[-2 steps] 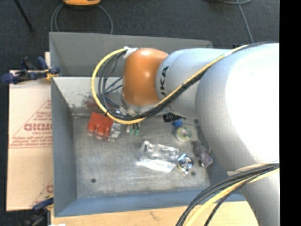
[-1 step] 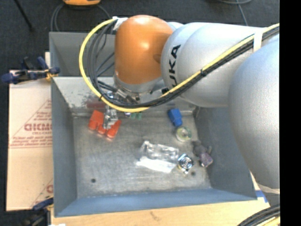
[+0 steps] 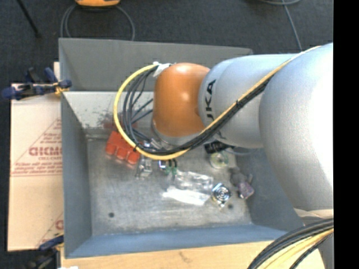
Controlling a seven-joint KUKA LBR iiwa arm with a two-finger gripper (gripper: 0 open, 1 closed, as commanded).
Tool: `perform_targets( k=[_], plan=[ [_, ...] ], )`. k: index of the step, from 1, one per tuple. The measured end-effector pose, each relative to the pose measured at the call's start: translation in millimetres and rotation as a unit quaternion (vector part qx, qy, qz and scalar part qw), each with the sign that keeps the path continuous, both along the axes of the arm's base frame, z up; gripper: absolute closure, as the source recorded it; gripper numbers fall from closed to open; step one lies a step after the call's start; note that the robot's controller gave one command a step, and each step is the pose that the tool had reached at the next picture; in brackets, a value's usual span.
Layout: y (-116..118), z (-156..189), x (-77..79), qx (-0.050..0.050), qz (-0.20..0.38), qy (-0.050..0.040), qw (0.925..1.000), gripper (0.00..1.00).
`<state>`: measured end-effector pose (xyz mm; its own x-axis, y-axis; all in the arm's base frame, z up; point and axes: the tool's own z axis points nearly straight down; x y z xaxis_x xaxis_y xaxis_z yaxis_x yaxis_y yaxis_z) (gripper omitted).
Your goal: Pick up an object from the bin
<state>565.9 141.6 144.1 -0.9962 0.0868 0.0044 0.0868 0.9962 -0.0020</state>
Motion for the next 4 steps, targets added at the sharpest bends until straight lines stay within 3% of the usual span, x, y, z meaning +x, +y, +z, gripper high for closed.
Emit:
perform_targets(
  k=[1,2,3,4],
  plan=[
    [-25.9,61.6,47.0,0.001,-0.082,-0.0072,0.9966,1.00],
    [-26.0,59.4,45.7,0.000,-0.081,-0.0050,0.9967,0.00],
    [-20.6,-70.6,51.4,0.001,-0.013,-0.0076,0.9999,0.00],
    [19.5,-67.0,59.7,0.002,-0.090,-0.0051,0.9959,0.00]
  ],
)
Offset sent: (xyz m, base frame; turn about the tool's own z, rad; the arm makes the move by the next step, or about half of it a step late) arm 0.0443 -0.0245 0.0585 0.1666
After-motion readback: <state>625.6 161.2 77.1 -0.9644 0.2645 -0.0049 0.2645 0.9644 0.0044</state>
